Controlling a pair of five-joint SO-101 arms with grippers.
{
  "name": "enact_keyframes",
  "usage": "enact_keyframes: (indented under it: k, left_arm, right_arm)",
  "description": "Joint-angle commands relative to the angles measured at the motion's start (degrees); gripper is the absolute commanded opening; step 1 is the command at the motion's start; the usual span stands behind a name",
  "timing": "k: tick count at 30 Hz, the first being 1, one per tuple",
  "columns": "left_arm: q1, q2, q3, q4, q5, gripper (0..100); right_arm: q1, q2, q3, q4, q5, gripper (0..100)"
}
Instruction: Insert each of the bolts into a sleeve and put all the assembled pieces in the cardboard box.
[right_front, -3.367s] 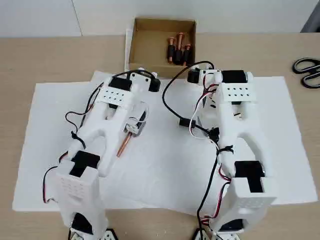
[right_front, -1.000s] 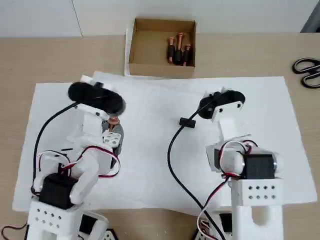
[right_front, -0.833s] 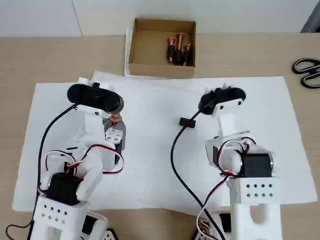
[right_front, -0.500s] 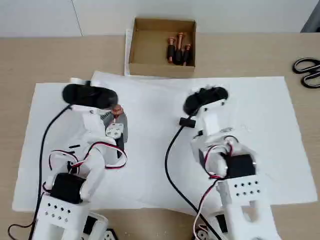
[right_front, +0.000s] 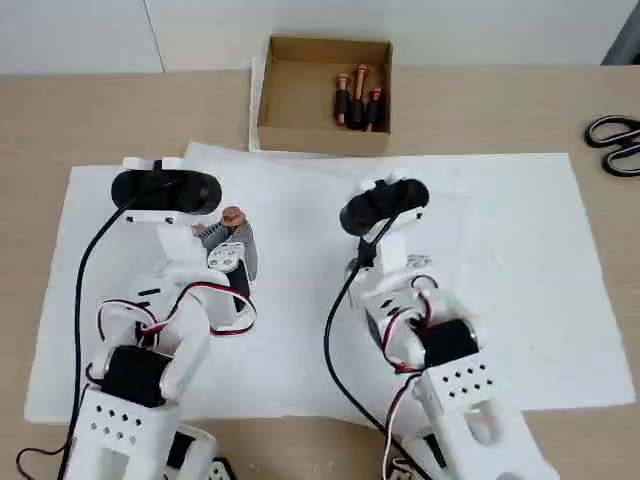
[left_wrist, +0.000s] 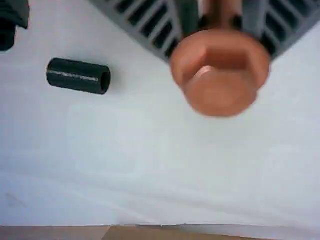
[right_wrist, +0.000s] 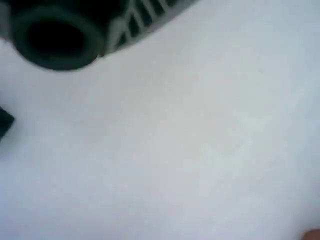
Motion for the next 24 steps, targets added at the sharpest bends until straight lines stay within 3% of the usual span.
enact_keyframes:
  k: [1,5,15,24]
  left_arm:
    - [0.09,-1.32,-0.31,-2.55,0.26,1]
    - [0.09,-1.32,-0.31,-4.84,0.26,1]
    - [0.09,-1.58,4.88,-10.2,0.26,1]
    - [3.25,-1.32,4.7,-13.19,0.26,1]
  right_arm:
    - [-1.89,-1.36,0.53,-3.47,-0.53,0.5]
    - [-4.26,-1.36,2.46,-8.13,5.45,0.5]
    - [-4.88,-2.42,12.92,-27.03,5.45,0.5]
    - [-9.27,-22.29,24.62,-30.73,5.71,0.5]
